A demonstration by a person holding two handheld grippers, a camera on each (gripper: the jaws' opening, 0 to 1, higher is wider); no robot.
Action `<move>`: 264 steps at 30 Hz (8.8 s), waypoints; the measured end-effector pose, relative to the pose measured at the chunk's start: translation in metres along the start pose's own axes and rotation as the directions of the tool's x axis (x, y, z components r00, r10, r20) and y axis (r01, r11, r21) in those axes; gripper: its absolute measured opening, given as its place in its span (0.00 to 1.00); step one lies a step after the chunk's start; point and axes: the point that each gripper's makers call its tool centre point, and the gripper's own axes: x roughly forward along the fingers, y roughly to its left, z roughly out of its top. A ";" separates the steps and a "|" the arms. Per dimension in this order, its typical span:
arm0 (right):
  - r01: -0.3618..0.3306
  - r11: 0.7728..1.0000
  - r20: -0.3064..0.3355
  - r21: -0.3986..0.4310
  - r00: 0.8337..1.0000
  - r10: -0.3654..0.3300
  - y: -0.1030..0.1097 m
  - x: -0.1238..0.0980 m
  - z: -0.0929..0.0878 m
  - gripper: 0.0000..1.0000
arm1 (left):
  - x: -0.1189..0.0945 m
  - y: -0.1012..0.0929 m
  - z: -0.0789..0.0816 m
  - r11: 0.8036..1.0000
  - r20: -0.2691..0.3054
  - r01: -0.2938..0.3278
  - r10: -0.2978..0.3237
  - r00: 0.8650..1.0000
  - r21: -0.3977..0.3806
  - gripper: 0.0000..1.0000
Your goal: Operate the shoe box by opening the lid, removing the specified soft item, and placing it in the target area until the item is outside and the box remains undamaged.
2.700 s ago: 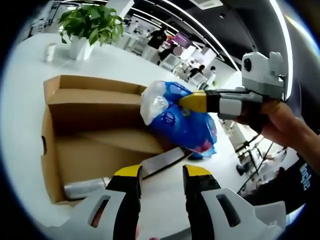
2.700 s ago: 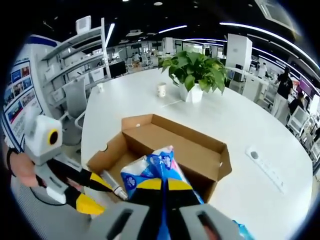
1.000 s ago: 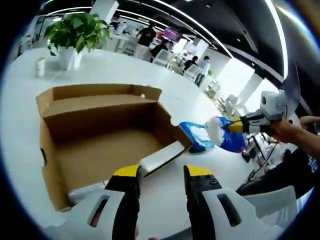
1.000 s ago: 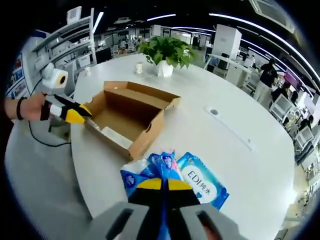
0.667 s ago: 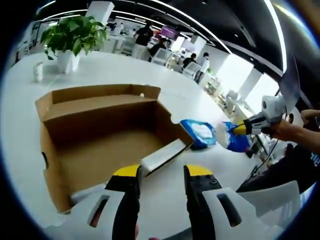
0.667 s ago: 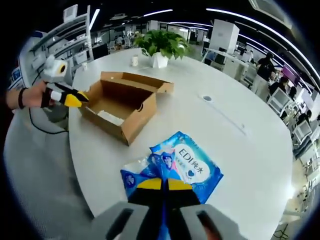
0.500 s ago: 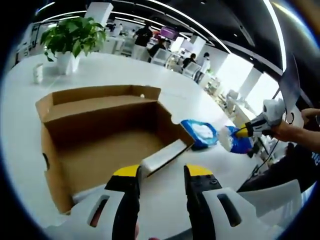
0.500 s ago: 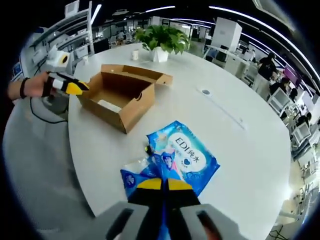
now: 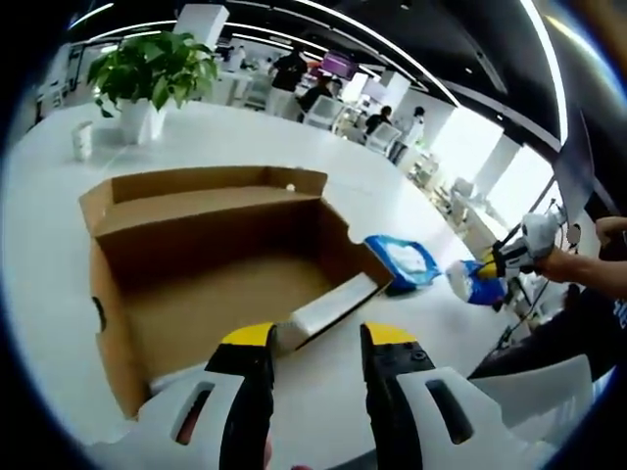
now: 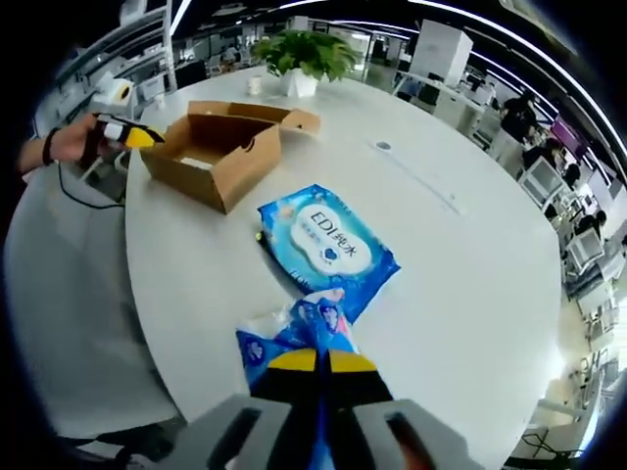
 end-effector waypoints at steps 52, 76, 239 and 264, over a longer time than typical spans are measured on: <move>-0.038 0.963 -0.145 -0.268 0.989 -0.002 -0.091 0.054 -0.009 0.00 | -0.015 0.044 0.016 0.985 0.097 -0.083 0.098 0.990 -0.151 0.34; -0.037 0.935 -0.154 -0.352 0.988 -0.019 -0.092 0.066 0.001 0.00 | -0.015 0.042 0.016 0.984 0.095 -0.090 0.105 0.990 -0.152 0.34; -0.332 0.755 -0.156 -0.566 0.942 0.297 0.168 0.142 0.227 0.55 | 0.003 -0.006 0.015 0.999 0.014 0.029 -0.030 0.999 0.044 0.46; -0.356 0.700 -0.214 -0.619 0.934 0.285 0.167 0.163 0.235 0.60 | 0.000 0.004 0.023 0.999 0.062 0.024 -0.022 0.998 -0.033 0.46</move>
